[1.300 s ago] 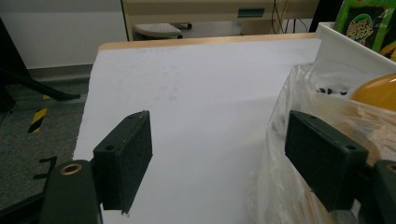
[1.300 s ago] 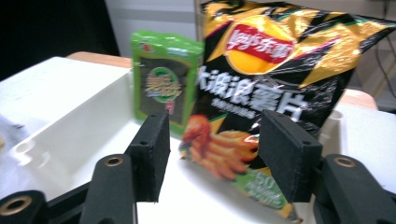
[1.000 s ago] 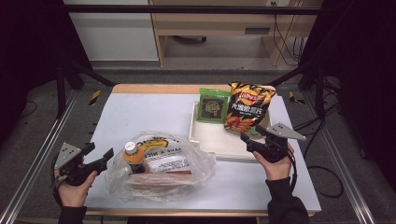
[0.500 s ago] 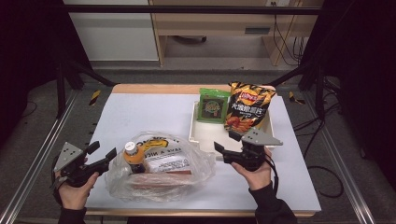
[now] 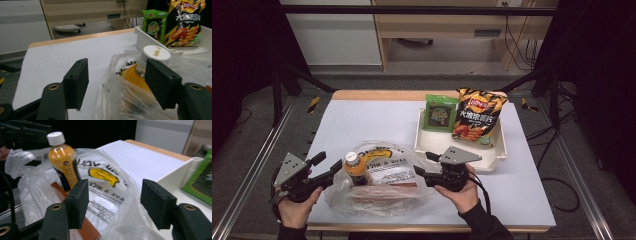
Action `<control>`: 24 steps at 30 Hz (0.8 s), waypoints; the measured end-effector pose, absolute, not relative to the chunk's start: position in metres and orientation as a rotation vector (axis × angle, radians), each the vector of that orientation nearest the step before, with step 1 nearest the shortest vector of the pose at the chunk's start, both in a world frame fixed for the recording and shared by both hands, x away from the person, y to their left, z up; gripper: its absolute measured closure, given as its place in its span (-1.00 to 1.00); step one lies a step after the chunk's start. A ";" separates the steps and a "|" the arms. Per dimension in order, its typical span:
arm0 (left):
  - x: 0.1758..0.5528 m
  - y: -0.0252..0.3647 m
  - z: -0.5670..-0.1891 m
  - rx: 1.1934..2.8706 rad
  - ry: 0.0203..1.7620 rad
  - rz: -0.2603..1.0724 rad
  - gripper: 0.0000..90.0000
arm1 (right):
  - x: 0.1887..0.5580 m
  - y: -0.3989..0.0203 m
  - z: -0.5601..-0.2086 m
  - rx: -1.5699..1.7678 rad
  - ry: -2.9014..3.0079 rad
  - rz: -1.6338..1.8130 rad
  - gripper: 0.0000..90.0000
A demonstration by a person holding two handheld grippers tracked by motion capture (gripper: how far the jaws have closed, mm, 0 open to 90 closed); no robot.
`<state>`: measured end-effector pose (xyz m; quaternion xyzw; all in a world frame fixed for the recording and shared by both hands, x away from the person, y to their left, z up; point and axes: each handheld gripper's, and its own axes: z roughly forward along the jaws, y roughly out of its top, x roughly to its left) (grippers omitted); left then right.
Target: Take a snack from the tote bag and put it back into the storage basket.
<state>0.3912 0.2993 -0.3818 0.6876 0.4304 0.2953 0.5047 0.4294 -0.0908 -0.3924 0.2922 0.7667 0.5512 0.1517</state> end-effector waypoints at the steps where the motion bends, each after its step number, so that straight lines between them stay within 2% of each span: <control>1: 0.391 0.298 -0.381 1.665 1.037 0.709 -0.13 | 0.429 -0.082 -0.396 0.824 2.233 1.577 -0.01; 11: 0.388 0.289 -0.385 1.763 1.050 0.632 0.18 | 0.423 -0.061 -0.412 0.750 2.343 1.513 0.31; 19: 0.383 0.282 -0.386 1.818 1.037 0.612 0.21 | 0.419 -0.050 -0.423 0.700 2.420 1.451 0.40; 24: 0.374 0.281 -0.397 1.902 1.054 0.599 0.28 | 0.417 -0.051 -0.431 0.703 2.461 1.417 0.60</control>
